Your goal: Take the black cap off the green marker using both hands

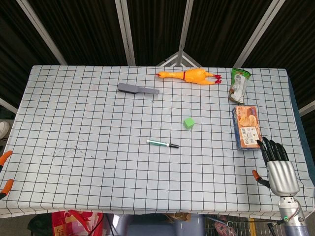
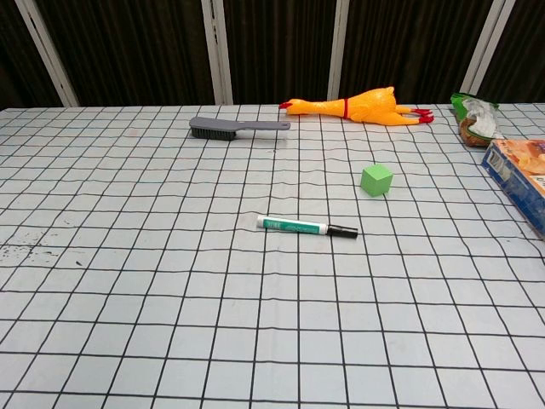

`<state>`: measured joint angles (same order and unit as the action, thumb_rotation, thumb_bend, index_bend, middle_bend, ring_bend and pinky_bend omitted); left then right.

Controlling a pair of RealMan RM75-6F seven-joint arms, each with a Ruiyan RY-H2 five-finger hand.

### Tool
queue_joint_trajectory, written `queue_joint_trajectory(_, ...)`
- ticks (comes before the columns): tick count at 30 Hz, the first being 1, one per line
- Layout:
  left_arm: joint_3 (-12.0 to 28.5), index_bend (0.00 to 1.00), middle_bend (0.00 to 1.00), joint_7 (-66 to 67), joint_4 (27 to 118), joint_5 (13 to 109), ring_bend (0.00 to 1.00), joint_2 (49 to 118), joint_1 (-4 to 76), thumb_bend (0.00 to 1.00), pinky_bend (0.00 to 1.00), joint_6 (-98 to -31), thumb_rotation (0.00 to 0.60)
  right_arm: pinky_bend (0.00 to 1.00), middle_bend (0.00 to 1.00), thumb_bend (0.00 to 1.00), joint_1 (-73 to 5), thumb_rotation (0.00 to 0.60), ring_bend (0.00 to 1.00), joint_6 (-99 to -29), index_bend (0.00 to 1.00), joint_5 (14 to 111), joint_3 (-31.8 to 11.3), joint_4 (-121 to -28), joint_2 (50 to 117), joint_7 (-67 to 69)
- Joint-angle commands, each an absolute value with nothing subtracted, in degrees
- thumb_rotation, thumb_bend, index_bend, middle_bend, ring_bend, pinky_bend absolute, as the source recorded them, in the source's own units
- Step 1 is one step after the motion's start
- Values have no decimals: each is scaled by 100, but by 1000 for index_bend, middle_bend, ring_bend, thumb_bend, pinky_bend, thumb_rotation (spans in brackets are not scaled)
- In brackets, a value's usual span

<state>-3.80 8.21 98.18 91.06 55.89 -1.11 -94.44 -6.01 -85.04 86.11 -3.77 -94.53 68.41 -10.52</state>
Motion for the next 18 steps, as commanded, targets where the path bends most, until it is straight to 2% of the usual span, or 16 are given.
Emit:
queue_joint_trajectory(1, -368, 123, 0, 818, 9868, 9158, 0, 5552, -135, 497, 0, -9488, 600, 92, 33, 269, -594, 600, 39, -8520, 37, 8621, -377, -9441, 6853, -1045)
queue_joint_trajectory(8, -374, 109, 0, 966, 9968, 9290, 0, 5580, -181, 495, 0, -9514, 600, 92, 34, 270, -559, 600, 39, -8545, 38, 8616, -362, -9266, 6932, -912)
queue_joint_trajectory(18, -174, 97, 0, 1260, 10031, 9093, 0, 5717, 88, 493, 0, -9047, 600, 92, 34, 270, -536, 600, 39, -8485, 37, 8591, -317, -9117, 6987, -944)
